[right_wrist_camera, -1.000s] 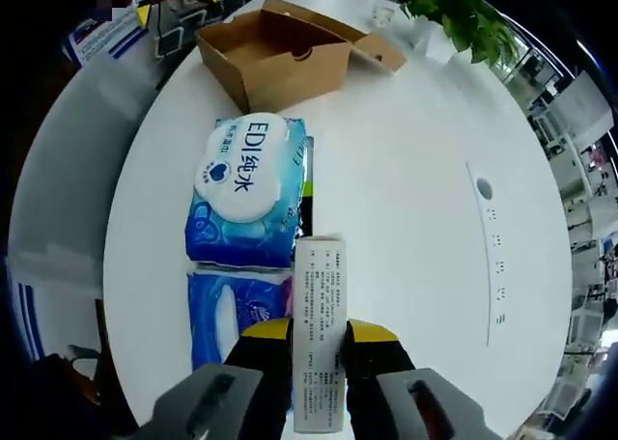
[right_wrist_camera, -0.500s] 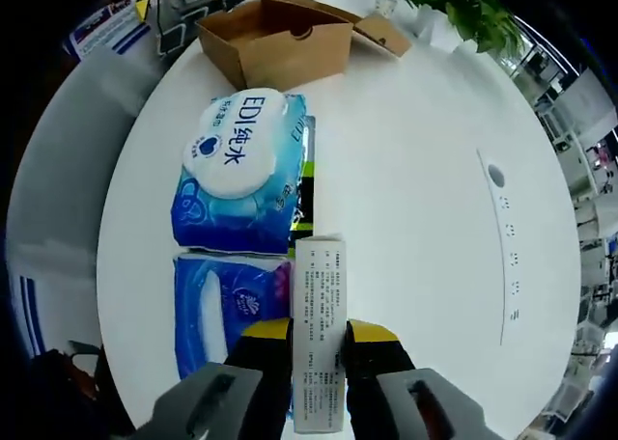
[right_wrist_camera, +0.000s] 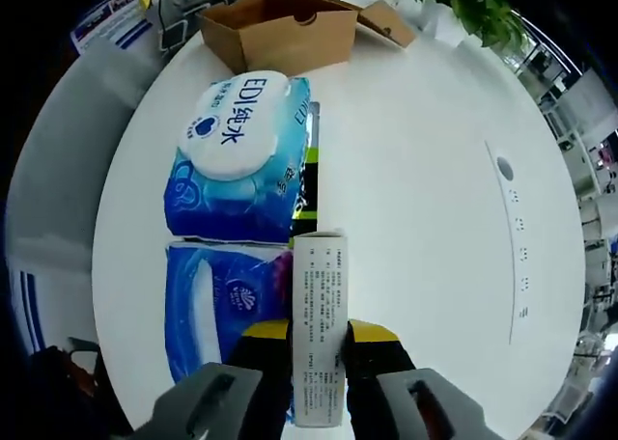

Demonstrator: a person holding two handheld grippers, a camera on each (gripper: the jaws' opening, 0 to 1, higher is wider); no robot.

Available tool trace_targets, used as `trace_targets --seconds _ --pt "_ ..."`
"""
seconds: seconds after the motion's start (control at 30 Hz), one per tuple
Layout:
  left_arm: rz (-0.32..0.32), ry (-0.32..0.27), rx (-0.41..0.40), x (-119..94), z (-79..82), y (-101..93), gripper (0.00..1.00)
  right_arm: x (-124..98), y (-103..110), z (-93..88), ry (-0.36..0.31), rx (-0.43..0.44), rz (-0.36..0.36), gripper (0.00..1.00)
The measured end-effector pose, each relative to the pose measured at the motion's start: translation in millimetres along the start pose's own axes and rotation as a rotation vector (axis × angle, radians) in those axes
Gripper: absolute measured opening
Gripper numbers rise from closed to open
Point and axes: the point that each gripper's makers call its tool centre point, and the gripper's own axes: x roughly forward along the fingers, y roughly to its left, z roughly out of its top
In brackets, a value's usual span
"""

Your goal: Operate the shoe box by opening the lid, removing the specified soft item, and placing it in the target area until the item is outside and the box remains undamaged.

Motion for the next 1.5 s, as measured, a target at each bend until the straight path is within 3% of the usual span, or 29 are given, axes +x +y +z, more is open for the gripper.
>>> trace_targets --seconds 0.83,1.0,1.13,1.5 --pt "0.006 -0.002 0.003 -3 0.8 -0.1 0.62 -2 -1 -3.3 0.008 0.008 -0.016 0.17" --pt "0.001 -0.003 0.006 -2 1.4 -1.4 0.62 -15 -6 1.5 -0.031 0.060 -0.031 0.22" --pt "-0.005 -0.002 0.015 -2 0.6 -3.8 0.62 -21 -6 -4.8 -0.026 0.077 -0.032 0.25" --pt "-0.018 -0.015 0.020 -3 -1.6 -7.1 0.62 -43 -8 -5.6 -0.073 0.153 -0.077 0.25"
